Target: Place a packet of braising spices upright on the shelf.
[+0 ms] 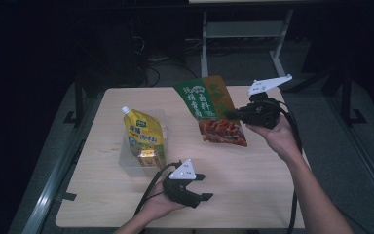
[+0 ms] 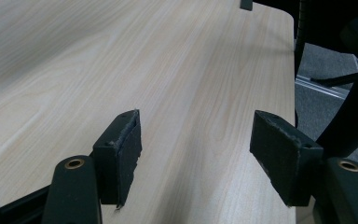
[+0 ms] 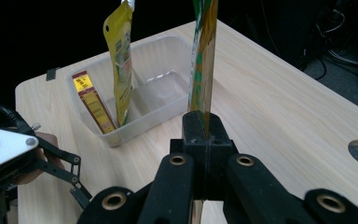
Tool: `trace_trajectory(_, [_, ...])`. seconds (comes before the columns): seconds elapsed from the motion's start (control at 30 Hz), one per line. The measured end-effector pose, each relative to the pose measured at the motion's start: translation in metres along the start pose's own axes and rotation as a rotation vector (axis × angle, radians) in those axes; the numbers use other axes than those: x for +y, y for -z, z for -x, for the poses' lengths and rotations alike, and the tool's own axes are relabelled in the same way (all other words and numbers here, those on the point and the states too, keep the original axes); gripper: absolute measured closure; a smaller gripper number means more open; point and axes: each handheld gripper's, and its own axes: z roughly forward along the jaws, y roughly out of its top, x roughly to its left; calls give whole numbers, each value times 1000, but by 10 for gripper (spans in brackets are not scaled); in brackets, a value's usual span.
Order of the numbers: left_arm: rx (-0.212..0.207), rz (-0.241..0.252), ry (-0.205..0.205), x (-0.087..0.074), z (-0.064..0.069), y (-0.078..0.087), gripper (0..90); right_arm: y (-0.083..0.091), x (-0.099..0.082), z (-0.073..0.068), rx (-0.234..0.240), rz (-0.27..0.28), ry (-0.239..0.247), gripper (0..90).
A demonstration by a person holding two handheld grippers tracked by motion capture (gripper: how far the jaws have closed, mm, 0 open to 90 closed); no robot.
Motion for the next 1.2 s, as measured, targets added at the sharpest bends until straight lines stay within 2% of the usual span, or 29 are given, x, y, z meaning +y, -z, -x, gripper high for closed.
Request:
trace_trajectory(0.43, [-8, 15, 13, -1, 0, 2, 323, -15, 18, 2, 15, 6, 19, 900])
trace_trajectory(0.53, [-9, 11, -2, -1, -1, 3, 321, -19, 23, 2, 21, 10, 25, 900])
trace_trajectory(1.2, [-36, 16, -4, -3, 2, 1, 312, -54, 53, 6, 77, 22, 65, 900])
